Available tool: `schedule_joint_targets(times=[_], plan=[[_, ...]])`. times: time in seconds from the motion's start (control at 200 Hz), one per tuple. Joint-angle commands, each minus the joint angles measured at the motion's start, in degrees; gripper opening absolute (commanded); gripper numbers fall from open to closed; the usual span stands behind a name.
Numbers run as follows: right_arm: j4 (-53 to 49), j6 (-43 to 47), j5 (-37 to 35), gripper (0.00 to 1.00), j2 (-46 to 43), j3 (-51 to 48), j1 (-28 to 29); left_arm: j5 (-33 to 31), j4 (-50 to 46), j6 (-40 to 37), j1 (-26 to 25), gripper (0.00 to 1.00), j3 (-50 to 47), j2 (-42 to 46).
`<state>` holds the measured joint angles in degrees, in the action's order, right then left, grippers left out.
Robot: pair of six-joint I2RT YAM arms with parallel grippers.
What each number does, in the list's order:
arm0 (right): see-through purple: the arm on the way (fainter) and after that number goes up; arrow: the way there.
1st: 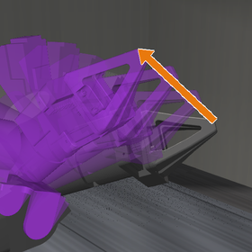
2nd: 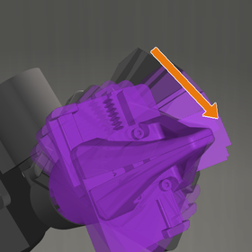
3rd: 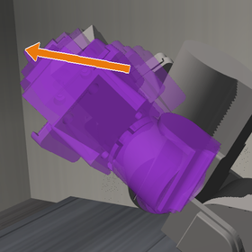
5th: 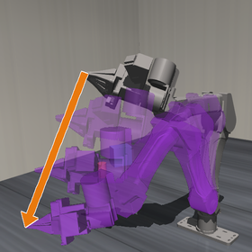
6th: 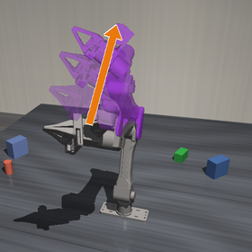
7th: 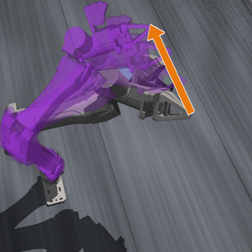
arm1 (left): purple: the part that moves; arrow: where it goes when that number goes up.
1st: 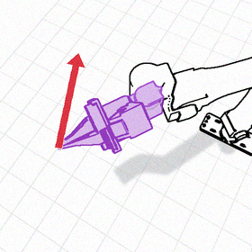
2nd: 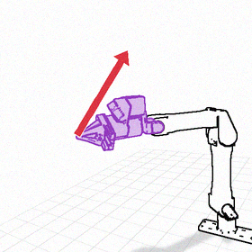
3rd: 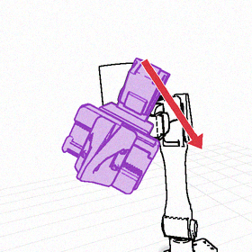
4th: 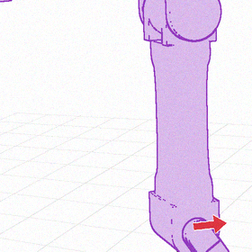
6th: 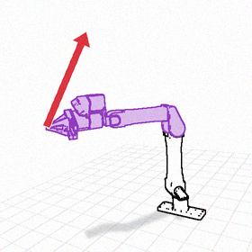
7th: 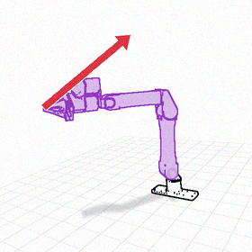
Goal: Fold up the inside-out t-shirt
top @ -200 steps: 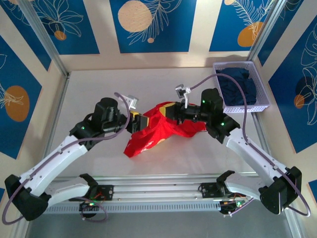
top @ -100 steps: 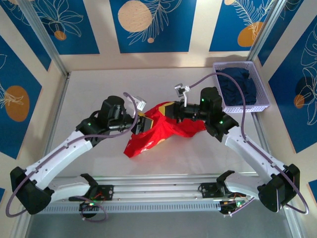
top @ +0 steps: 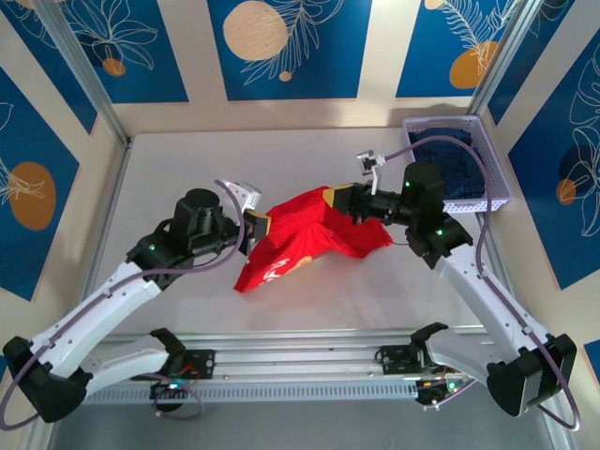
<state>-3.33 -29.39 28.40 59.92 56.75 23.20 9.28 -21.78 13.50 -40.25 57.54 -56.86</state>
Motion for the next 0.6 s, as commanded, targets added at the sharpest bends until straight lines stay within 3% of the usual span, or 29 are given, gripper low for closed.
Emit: schedule_joint_targets(times=[0.0, 0.205, 0.33, 0.475, 0.595], plan=[[-1.49, 0.45, 0.85, 0.0, -0.69, 2.05, -0.74, -1.14, 1.51, -0.34, 0.35, 0.0, -2.49, 2.82], [-1.82, 0.39, 1.81, 0.0, -0.57, 1.31, -1.38, -0.83, 8.22, -0.01, 0.35, 0.02, -8.65, 8.5], [-2.18, 1.18, 3.57, 0.0, 1.12, 0.86, -1.32, 8.42, 13.52, -0.24, 0.26, 0.11, -12.79, 8.87], [-6.19, 5.16, 3.67, 0.0, 2.02, 1.38, -1.4, 19.4, 13.46, -0.59, -0.46, 0.25, -14.37, 5.49], [-9.34, 8.71, 5.35, 0.0, 2.47, 1.63, -1.4, 19.16, 12.38, -1.15, -1.17, 0.34, -14.39, 4.46]])
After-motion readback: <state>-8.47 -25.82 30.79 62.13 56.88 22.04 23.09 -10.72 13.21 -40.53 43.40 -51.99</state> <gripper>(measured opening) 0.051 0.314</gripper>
